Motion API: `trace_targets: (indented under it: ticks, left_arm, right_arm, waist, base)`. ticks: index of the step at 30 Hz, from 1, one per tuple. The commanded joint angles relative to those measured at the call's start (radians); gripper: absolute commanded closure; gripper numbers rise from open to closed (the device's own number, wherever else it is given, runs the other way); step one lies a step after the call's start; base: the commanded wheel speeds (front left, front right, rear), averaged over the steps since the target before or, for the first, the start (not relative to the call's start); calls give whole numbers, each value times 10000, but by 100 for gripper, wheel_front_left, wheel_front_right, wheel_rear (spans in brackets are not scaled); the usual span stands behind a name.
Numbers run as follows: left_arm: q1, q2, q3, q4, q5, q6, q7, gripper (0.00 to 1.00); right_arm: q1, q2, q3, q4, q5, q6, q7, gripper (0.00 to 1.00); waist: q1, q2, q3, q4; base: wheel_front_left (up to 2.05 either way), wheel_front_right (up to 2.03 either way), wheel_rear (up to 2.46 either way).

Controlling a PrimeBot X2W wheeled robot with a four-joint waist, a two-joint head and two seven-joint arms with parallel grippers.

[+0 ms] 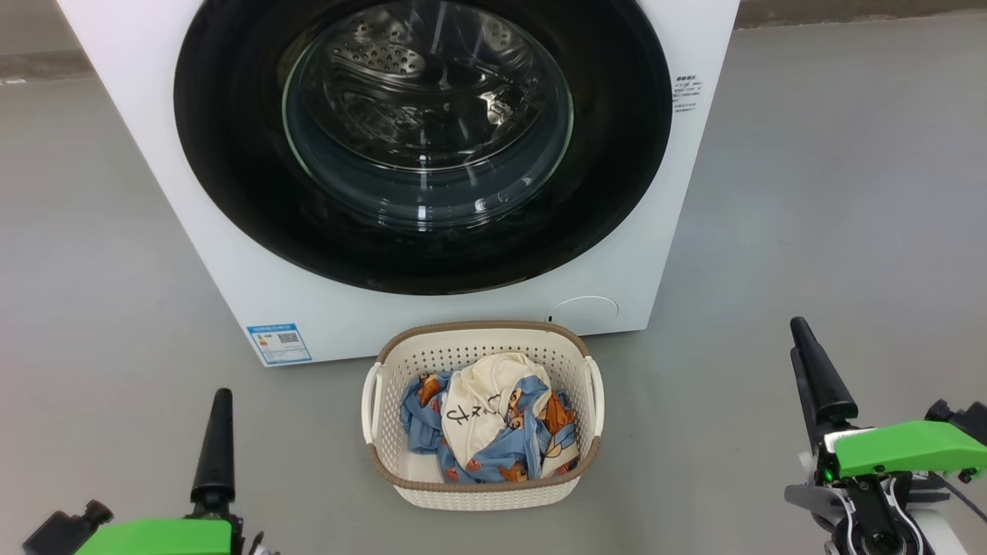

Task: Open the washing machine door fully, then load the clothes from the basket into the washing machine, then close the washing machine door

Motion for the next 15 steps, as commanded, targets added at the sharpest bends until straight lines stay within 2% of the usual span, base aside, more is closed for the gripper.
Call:
trace_targets:
  ticks: [1, 15]
  left_arm:
    - [-512, 197, 75, -330, 227, -3, -113, 0]
    - [-615, 290, -147, -226, 2583, -4, -533, 0]
  right_arm:
    - [-511, -189, 171, -343, -242, 7, -120, 0]
    - [-760, -525, 714, -8, -2301, 9, -535, 0]
  waist:
    - [-1, 0, -4, 2]
    - [-1, 0, -37, 16]
  base:
    - [0, 0, 0]
    - [0, 0, 0]
